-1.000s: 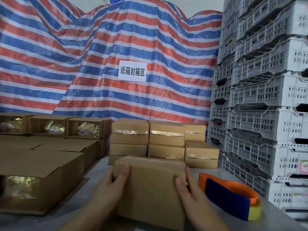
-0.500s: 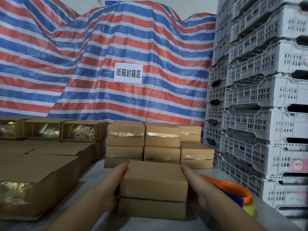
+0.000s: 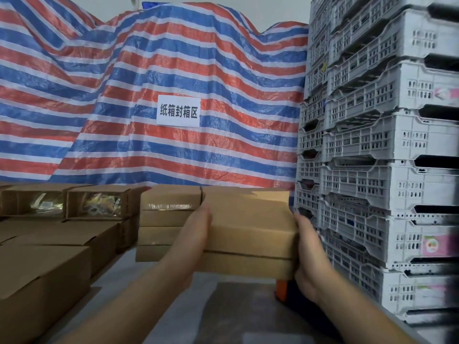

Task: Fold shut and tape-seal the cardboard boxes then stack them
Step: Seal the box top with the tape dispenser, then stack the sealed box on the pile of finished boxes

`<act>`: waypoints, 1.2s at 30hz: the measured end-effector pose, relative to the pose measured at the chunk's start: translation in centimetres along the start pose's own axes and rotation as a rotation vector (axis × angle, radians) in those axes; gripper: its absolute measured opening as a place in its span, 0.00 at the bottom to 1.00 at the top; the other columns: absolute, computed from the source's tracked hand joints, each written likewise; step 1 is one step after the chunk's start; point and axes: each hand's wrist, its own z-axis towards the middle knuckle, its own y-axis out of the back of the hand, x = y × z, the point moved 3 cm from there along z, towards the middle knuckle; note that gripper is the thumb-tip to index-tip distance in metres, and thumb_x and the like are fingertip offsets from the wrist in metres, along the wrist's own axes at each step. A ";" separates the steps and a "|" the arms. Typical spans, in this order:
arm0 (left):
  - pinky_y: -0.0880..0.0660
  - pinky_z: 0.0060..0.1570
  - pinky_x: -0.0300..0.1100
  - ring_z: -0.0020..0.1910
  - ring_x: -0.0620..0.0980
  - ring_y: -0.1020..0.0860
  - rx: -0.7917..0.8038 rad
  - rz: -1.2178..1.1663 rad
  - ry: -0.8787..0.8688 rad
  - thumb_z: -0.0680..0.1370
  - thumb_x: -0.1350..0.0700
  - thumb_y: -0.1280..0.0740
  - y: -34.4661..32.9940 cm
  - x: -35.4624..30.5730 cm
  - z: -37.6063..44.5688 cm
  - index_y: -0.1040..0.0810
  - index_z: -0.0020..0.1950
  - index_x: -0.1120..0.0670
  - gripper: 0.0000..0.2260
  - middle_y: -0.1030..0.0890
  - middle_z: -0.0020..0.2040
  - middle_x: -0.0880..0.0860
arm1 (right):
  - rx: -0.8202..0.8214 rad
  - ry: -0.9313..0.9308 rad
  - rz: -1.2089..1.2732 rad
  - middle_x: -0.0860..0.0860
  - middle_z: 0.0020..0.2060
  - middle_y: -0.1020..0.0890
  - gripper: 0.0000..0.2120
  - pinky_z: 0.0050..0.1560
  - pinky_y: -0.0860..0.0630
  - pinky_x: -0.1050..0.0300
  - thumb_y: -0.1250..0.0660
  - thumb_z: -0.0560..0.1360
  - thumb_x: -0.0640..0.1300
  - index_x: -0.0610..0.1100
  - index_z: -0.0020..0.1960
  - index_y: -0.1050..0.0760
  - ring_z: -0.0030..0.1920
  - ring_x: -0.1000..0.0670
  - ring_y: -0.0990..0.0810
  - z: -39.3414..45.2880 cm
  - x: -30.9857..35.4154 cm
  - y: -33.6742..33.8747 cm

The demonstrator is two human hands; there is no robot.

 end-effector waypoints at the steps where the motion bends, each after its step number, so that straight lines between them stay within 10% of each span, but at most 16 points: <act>1: 0.29 0.57 0.51 0.55 0.48 0.25 0.014 0.052 -0.022 0.78 0.32 0.44 -1.2 -0.8 1.3 0.27 0.56 0.43 0.18 0.24 0.56 0.46 | -0.043 0.053 -0.016 0.48 0.39 0.13 0.24 0.28 0.21 0.57 0.42 0.77 0.66 0.51 0.50 0.16 0.36 0.49 0.14 1.2 1.7 0.9; 4: 0.35 0.69 0.53 0.69 0.48 0.32 0.130 0.161 -0.217 0.70 0.26 0.39 -6.2 -3.8 4.5 0.42 0.76 0.37 0.37 0.32 0.72 0.43 | -0.134 0.148 -0.063 0.51 0.34 0.15 0.21 0.29 0.22 0.58 0.44 0.77 0.65 0.53 0.46 0.18 0.33 0.51 0.15 5.0 6.8 3.4; 7: 0.31 0.58 0.37 0.52 0.28 0.29 0.313 0.218 -0.372 0.68 0.35 0.26 -10.6 -4.7 8.3 0.37 0.68 0.30 0.32 0.28 0.55 0.30 | -0.216 0.159 -0.086 0.52 0.25 0.18 0.19 0.25 0.24 0.58 0.42 0.77 0.64 0.52 0.40 0.22 0.32 0.48 0.19 9.2 9.4 6.6; 10: 0.28 0.63 0.42 0.55 0.35 0.26 0.379 0.352 -0.503 0.71 0.47 0.23 -14.3 -4.7 12.8 0.38 0.66 0.35 0.31 0.25 0.58 0.38 | -0.266 0.173 -0.098 0.48 0.31 0.20 0.17 0.30 0.27 0.57 0.42 0.77 0.62 0.50 0.42 0.27 0.34 0.49 0.23 13.8 10.3 9.3; 15: 0.40 0.72 0.60 0.72 0.55 0.35 0.078 0.911 -0.615 0.69 0.30 0.32 -17.4 -2.7 19.7 0.41 0.77 0.45 0.41 0.30 0.72 0.50 | -0.283 0.150 -0.110 0.51 0.24 0.21 0.17 0.31 0.31 0.57 0.44 0.80 0.59 0.49 0.41 0.28 0.33 0.49 0.24 21.4 8.2 12.4; 21: 0.61 0.74 0.62 0.79 0.54 0.49 -0.038 1.355 -0.686 0.67 0.20 0.45 -19.0 -0.3 24.5 0.40 0.78 0.50 0.49 0.39 0.78 0.51 | -0.232 0.056 -0.104 0.51 0.21 0.22 0.18 0.33 0.28 0.57 0.42 0.77 0.60 0.49 0.38 0.26 0.33 0.46 0.23 28.1 4.3 13.9; 29: 0.39 0.72 0.59 0.71 0.56 0.33 0.004 1.512 -0.543 0.68 0.21 0.44 -18.6 1.0 26.2 0.27 0.68 0.52 0.42 0.25 0.68 0.52 | -0.203 0.022 -0.162 0.53 0.19 0.23 0.17 0.31 0.34 0.58 0.43 0.80 0.58 0.48 0.40 0.26 0.31 0.49 0.24 31.5 1.8 13.5; 32: 0.28 0.62 0.51 0.60 0.52 0.25 0.013 1.447 -0.492 0.67 0.22 0.40 -18.6 0.9 26.0 0.27 0.65 0.49 0.38 0.22 0.60 0.50 | -0.178 -0.005 -0.179 0.50 0.26 0.17 0.21 0.36 0.28 0.56 0.47 0.81 0.61 0.47 0.44 0.23 0.36 0.47 0.19 32.0 1.7 13.1; 36: 0.28 0.57 0.47 0.58 0.53 0.26 -0.050 1.562 -0.495 0.68 0.23 0.41 -18.7 0.7 25.7 0.27 0.65 0.51 0.39 0.23 0.59 0.52 | -0.212 -0.024 -0.208 0.41 0.59 0.20 0.31 0.64 0.28 0.45 0.52 0.81 0.66 0.44 0.65 0.26 0.59 0.42 0.22 32.5 1.4 12.2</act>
